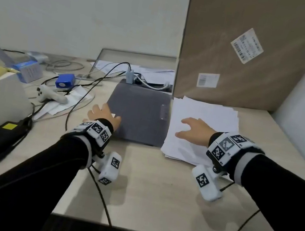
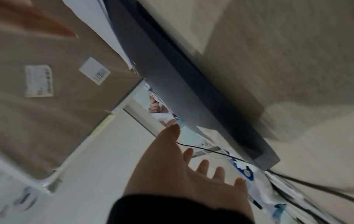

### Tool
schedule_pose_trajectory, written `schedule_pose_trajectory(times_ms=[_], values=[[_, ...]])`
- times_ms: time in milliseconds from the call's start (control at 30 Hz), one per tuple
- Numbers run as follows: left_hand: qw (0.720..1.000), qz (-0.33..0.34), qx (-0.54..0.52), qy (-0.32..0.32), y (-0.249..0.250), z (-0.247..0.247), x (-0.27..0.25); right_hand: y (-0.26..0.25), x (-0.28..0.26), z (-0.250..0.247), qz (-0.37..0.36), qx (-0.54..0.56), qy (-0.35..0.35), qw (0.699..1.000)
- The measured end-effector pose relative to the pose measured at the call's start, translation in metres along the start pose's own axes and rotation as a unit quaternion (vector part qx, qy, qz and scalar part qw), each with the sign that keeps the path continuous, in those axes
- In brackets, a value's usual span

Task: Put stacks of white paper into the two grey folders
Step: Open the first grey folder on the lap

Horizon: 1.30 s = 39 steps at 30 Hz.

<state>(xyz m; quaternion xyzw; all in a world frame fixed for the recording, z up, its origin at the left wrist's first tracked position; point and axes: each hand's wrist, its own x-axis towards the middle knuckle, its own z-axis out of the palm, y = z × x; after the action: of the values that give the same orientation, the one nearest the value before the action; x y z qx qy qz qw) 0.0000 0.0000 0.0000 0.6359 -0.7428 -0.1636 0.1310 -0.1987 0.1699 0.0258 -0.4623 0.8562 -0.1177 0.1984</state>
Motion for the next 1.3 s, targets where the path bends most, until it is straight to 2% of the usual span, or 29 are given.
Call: schedule_pose_trajectory(times_ms=[100,233,433,533,633,700,767,833,867,967,1067,1133,1200,1300], values=[[0.995,-0.077,-0.043,-0.041,-0.009,0.004,0.013,0.004,0.005,0.006,0.025,-0.073,-0.077,0.994],[0.991,-0.094,-0.073,-0.058,-0.016,0.003,0.025,0.017,0.009,0.014,0.040,-0.084,-0.139,0.986],[0.988,-0.105,-0.084,-0.078,-0.007,-0.007,0.026,0.021,0.006,0.016,0.042,-0.083,-0.138,0.986],[0.980,-0.115,-0.117,-0.111,-0.004,-0.008,0.028,0.023,0.007,0.017,0.044,-0.099,-0.145,0.984],[0.986,-0.082,-0.050,-0.139,-0.004,-0.007,0.024,0.024,0.006,0.017,0.042,-0.110,-0.143,0.983],[0.982,-0.076,-0.068,-0.157,-0.003,-0.009,0.022,0.024,0.006,0.019,0.045,-0.108,-0.139,0.983],[0.973,-0.066,-0.087,-0.202,-0.004,-0.014,0.023,0.025,0.005,0.020,0.045,-0.105,-0.137,0.984],[0.954,-0.097,-0.159,-0.234,-0.011,-0.022,0.024,0.024,0.003,0.019,0.045,-0.100,-0.134,0.985],[0.946,-0.119,-0.195,-0.230,-0.015,-0.027,0.023,0.024,0.003,0.018,0.045,-0.096,-0.132,0.986],[0.938,-0.111,-0.264,-0.198,-0.022,-0.044,0.019,0.023,0.002,0.017,0.041,-0.081,-0.122,0.988],[0.959,-0.046,-0.253,-0.117,-0.022,-0.061,0.018,0.021,-0.002,0.018,0.045,-0.055,-0.110,0.991],[0.959,-0.019,-0.264,-0.101,-0.022,-0.074,0.011,0.020,-0.008,0.018,0.046,-0.023,-0.078,0.996],[0.963,0.006,-0.258,-0.084,-0.025,-0.083,0.004,0.018,-0.017,0.015,0.039,0.058,-0.020,0.997],[0.960,0.042,-0.270,-0.055,-0.026,-0.097,-0.017,0.012,-0.035,0.004,0.007,0.240,0.046,0.970]])
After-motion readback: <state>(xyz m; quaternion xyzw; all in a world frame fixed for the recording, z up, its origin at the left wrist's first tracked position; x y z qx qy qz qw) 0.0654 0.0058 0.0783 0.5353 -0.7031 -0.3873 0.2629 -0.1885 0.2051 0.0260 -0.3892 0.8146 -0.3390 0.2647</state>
